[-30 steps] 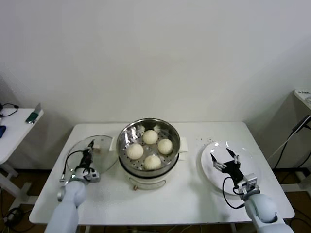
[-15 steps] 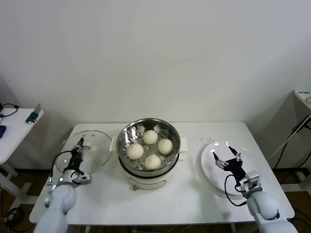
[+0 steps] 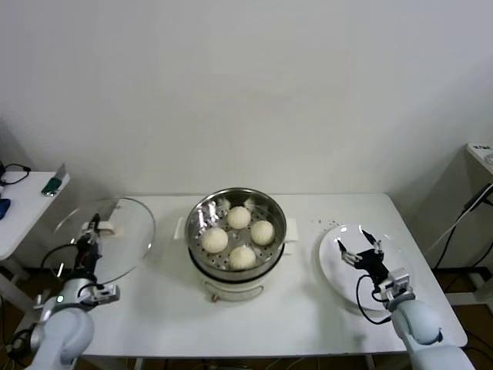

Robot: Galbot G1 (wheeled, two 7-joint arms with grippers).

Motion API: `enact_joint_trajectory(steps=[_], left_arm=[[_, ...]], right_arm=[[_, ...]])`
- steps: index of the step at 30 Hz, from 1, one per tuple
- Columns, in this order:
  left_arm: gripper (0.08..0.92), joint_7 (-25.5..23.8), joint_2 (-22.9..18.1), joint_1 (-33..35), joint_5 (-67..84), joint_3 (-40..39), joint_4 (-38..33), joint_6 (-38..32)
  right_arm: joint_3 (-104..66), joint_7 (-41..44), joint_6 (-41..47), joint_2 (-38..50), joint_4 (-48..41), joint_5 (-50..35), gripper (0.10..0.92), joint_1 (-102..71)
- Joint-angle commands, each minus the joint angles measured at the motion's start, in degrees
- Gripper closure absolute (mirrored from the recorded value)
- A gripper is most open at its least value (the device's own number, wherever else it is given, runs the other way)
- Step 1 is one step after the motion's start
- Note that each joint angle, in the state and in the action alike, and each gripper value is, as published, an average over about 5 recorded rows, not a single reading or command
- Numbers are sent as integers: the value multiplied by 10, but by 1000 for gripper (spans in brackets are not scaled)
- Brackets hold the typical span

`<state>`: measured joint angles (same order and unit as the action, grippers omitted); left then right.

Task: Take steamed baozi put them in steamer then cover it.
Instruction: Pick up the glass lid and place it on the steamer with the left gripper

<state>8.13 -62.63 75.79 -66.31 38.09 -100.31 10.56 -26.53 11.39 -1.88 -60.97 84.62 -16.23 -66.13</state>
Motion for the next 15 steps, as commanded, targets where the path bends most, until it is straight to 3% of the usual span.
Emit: enact_joint_trajectory(steps=[1,10,15], left_arm=[[853,-45,85,47,65,-14,-189,80],[853,-103,125,-24,52,-158,-241,174],[853,-130,100,-67,0,-255,-242,212]], right_arm=[[9,2,-1,-2,-14,5,203,12],[24,3,-3,-21,-40,26,203,47],[25,6,-3,-25,-47,35,203,64]])
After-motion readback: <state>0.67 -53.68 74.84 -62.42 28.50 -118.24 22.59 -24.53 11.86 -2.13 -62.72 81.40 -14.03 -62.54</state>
